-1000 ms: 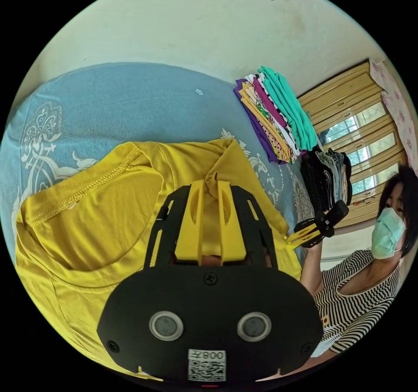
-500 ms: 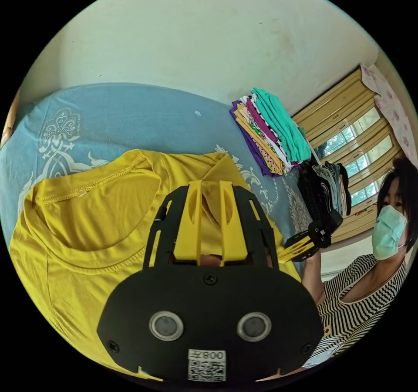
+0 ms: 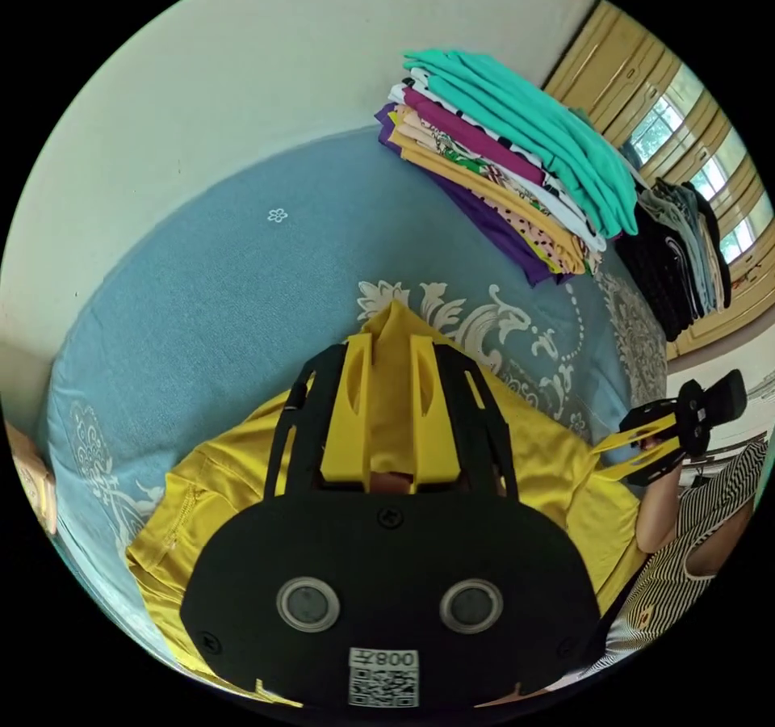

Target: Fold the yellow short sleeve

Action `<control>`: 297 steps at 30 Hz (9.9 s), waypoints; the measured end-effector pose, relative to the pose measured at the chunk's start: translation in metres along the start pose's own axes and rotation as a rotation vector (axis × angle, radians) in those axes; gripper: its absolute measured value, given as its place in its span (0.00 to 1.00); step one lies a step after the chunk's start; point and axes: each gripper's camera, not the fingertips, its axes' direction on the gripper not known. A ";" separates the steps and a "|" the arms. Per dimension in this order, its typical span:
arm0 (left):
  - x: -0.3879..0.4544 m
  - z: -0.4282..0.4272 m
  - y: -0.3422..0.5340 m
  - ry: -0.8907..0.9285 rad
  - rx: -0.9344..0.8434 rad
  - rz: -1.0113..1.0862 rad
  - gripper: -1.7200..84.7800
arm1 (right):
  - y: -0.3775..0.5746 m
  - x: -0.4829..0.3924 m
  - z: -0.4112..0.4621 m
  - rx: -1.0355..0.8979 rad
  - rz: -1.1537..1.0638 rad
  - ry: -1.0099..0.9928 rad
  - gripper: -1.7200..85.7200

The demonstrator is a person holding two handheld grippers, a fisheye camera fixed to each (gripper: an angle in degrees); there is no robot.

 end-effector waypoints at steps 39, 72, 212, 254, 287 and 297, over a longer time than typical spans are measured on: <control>0.026 0.018 0.007 0.085 0.051 -0.051 0.04 | 0.014 -0.027 0.027 -0.078 -0.084 0.095 0.05; 0.035 -0.005 0.037 0.049 0.118 -0.087 0.03 | 0.017 -0.015 -0.010 0.071 0.069 0.118 0.03; 0.284 -0.401 0.415 -0.074 0.136 -0.309 0.02 | -0.021 0.052 0.168 -0.028 0.245 0.057 0.02; 0.122 -0.836 1.000 0.087 0.825 -1.332 0.05 | -0.239 -0.242 0.589 -0.037 -0.290 -0.366 0.05; 0.158 -0.892 1.038 0.161 0.864 -1.300 0.04 | -0.445 -0.410 0.910 -0.307 -0.615 -0.054 0.03; 0.200 -0.904 0.993 0.051 0.886 -1.085 0.03 | -0.481 -0.277 0.835 -0.221 -0.381 -0.389 0.03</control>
